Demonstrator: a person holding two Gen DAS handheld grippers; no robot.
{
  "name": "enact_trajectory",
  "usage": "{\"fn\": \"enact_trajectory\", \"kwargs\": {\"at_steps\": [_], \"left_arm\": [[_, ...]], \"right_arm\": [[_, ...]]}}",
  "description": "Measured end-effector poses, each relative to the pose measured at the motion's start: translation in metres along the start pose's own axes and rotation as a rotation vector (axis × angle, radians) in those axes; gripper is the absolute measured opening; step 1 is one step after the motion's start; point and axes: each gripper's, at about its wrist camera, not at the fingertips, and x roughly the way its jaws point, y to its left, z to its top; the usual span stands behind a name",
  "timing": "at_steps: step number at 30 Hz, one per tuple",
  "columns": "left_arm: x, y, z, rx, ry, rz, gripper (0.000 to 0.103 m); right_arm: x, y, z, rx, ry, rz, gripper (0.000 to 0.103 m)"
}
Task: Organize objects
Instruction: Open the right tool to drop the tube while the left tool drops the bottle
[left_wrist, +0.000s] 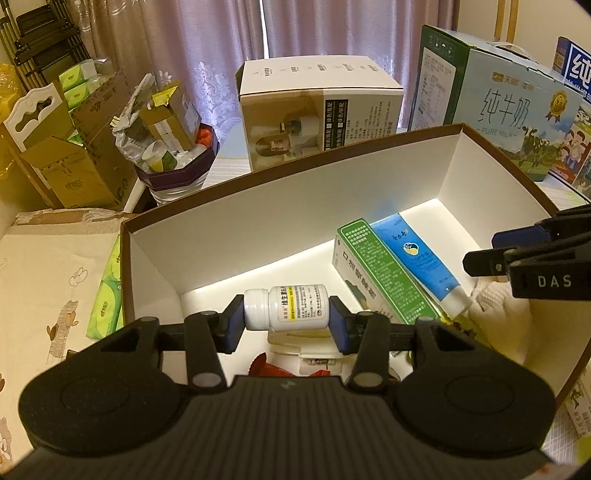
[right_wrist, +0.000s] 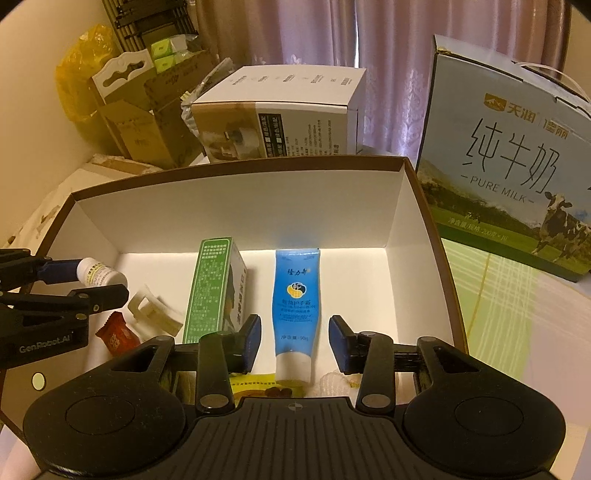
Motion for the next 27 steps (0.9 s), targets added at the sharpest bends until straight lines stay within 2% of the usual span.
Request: {"fn": "enact_trajectory", "kwargs": {"at_steps": [9, 12, 16, 22, 27], "left_arm": [[0.009, -0.006, 0.018, -0.007, -0.022, -0.001, 0.042], [0.009, -0.004, 0.025, -0.017, -0.031, -0.006, 0.054], [0.003, -0.001, 0.027, -0.021, -0.043, -0.005, 0.064], [-0.012, 0.005, 0.018, -0.028, -0.036, -0.006, 0.072], [-0.024, 0.009, 0.006, -0.038, -0.018, -0.002, 0.077]], "right_arm": [[-0.001, -0.003, 0.000, 0.006, -0.002, -0.003, 0.039], [-0.002, -0.003, 0.000, 0.005, -0.003, -0.004, 0.039], [-0.010, -0.002, -0.003, 0.001, -0.016, 0.004, 0.045], [-0.026, 0.002, -0.010, -0.001, -0.042, 0.021, 0.057], [-0.039, 0.004, -0.020, 0.011, -0.052, 0.035, 0.062]]}}
